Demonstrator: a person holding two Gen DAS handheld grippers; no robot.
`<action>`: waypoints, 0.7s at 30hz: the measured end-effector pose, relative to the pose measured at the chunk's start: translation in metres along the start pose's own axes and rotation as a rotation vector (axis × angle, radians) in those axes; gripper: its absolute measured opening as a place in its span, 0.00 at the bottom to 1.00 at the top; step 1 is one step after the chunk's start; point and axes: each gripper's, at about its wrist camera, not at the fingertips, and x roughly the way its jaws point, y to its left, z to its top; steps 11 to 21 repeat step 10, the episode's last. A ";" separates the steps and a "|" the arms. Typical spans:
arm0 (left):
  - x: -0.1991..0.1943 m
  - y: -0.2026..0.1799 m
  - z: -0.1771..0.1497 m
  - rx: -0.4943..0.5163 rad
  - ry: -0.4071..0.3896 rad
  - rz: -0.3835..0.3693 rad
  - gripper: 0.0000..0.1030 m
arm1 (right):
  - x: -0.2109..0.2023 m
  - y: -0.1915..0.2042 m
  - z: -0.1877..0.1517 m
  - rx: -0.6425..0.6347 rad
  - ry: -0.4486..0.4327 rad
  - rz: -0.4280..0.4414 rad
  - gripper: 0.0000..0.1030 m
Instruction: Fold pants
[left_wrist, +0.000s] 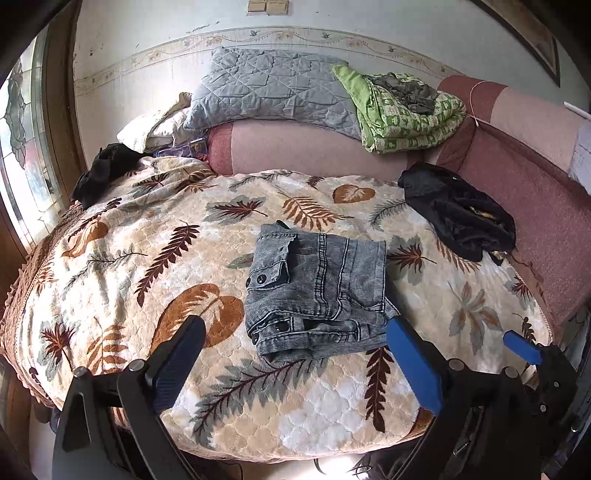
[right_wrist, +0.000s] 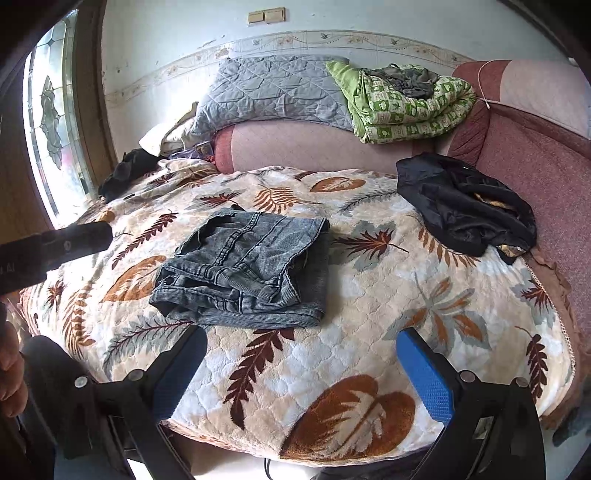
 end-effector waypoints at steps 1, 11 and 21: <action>0.001 0.000 0.000 0.001 0.008 -0.005 0.97 | 0.001 0.000 0.000 -0.002 0.003 0.000 1.00; 0.003 0.002 0.003 -0.012 0.013 -0.027 0.98 | 0.007 0.006 0.003 -0.017 0.015 0.000 1.00; 0.003 0.002 0.003 -0.012 0.013 -0.027 0.98 | 0.007 0.006 0.003 -0.017 0.015 0.000 1.00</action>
